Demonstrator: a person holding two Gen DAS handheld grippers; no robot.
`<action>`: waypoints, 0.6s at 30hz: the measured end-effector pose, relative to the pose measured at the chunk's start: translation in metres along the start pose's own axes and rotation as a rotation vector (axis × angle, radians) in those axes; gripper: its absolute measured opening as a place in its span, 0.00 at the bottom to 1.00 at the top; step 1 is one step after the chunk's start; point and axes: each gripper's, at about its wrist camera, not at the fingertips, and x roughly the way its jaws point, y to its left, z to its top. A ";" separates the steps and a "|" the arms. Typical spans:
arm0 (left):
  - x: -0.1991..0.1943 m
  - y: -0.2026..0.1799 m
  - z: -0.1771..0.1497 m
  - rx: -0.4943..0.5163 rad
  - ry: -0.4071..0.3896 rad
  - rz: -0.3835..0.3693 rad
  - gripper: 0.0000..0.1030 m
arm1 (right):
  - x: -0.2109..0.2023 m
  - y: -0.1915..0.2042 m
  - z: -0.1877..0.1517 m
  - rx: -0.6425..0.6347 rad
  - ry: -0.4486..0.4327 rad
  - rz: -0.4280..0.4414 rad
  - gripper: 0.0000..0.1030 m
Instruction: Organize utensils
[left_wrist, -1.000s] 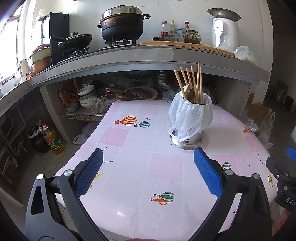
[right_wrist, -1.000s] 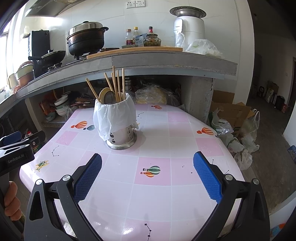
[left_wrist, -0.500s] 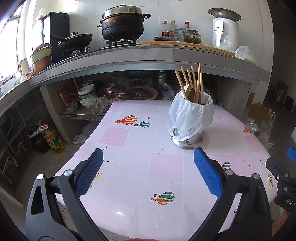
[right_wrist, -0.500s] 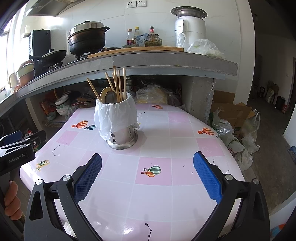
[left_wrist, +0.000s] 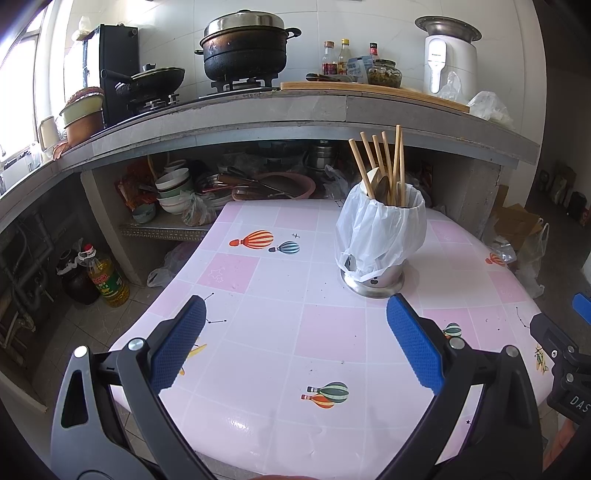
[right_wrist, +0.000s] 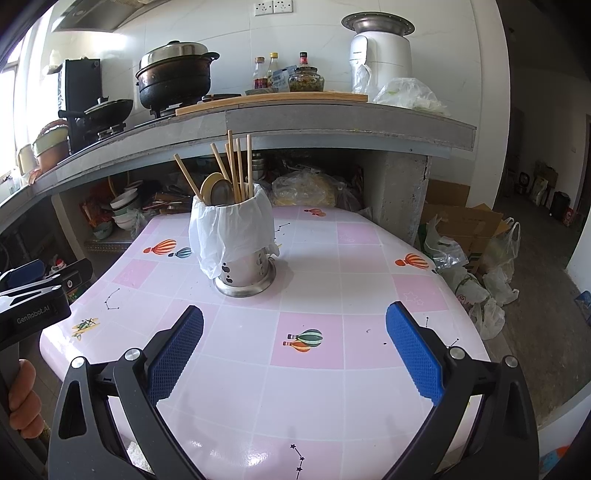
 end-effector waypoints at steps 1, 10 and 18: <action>0.000 0.000 0.000 0.000 0.000 0.001 0.92 | 0.000 0.000 0.000 -0.001 -0.001 0.000 0.94; 0.000 0.000 0.000 0.000 0.001 0.000 0.92 | 0.001 0.001 0.000 -0.002 0.000 0.001 0.94; 0.000 0.000 0.000 0.000 -0.001 0.000 0.92 | 0.001 0.002 0.000 -0.004 0.001 0.003 0.94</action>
